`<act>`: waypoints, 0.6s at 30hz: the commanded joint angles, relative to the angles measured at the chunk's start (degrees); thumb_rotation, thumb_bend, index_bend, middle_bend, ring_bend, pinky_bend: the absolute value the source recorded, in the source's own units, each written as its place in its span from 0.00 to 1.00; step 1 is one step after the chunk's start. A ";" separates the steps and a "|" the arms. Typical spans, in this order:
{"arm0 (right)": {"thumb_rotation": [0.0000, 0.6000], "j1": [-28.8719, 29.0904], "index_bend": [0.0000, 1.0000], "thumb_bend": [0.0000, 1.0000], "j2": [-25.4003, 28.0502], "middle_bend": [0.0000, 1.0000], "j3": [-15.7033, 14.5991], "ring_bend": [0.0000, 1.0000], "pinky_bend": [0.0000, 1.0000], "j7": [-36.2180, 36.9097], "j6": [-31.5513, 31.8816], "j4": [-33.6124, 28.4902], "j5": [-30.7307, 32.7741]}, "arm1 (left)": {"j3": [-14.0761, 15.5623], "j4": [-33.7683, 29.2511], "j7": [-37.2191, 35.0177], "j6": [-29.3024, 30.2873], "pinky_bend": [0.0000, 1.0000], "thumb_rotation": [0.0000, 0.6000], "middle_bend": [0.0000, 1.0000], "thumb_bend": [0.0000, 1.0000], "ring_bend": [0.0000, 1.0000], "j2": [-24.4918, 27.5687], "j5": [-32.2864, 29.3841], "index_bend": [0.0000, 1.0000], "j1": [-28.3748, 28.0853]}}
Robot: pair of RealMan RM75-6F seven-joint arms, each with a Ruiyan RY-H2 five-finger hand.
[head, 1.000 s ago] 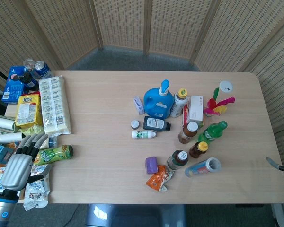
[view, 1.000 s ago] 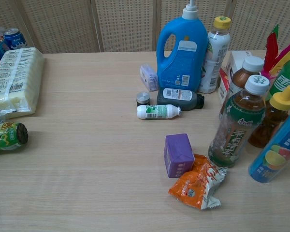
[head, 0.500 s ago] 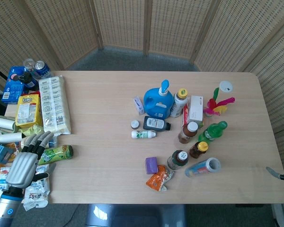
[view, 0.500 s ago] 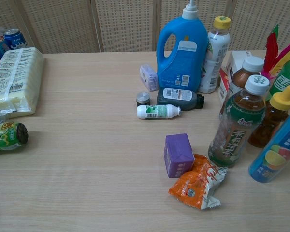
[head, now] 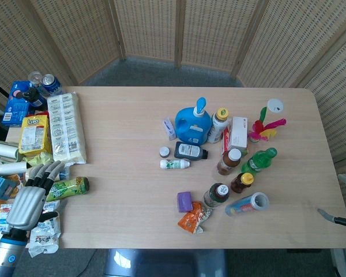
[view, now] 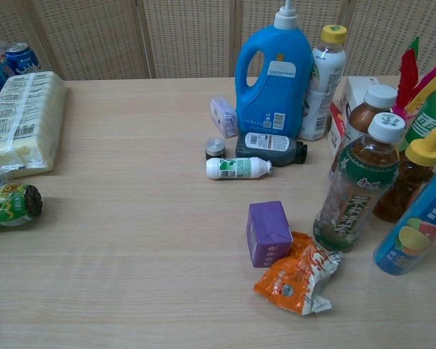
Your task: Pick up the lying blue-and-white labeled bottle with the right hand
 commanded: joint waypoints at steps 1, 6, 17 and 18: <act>0.79 -0.27 0.00 0.16 0.27 0.00 -0.55 0.00 0.00 -0.56 0.61 -0.82 -0.89 | -0.04 -0.12 0.23 -0.20 0.00 1.00 0.00 0.38 0.00 -0.11 -0.12 0.00 -0.16; 0.79 -0.49 0.00 0.16 0.89 0.00 -1.68 0.00 0.00 -1.30 1.06 -3.04 -2.56 | -0.03 -0.29 0.62 -0.47 0.00 1.00 0.00 0.38 0.00 -0.29 -0.34 0.00 -0.37; 0.79 1.45 0.00 0.15 -0.17 0.00 -3.34 0.00 0.00 -2.62 -0.14 -6.19 -6.45 | 0.14 0.05 0.25 -0.23 0.00 1.00 0.00 0.38 0.00 -0.28 -0.59 0.00 -0.32; 0.79 1.74 0.00 0.15 -0.30 0.00 -3.39 0.00 0.00 -2.81 -0.36 -6.37 -6.70 | 0.15 0.08 0.14 -0.12 0.00 1.00 0.00 0.38 0.00 -0.23 -0.60 0.00 -0.25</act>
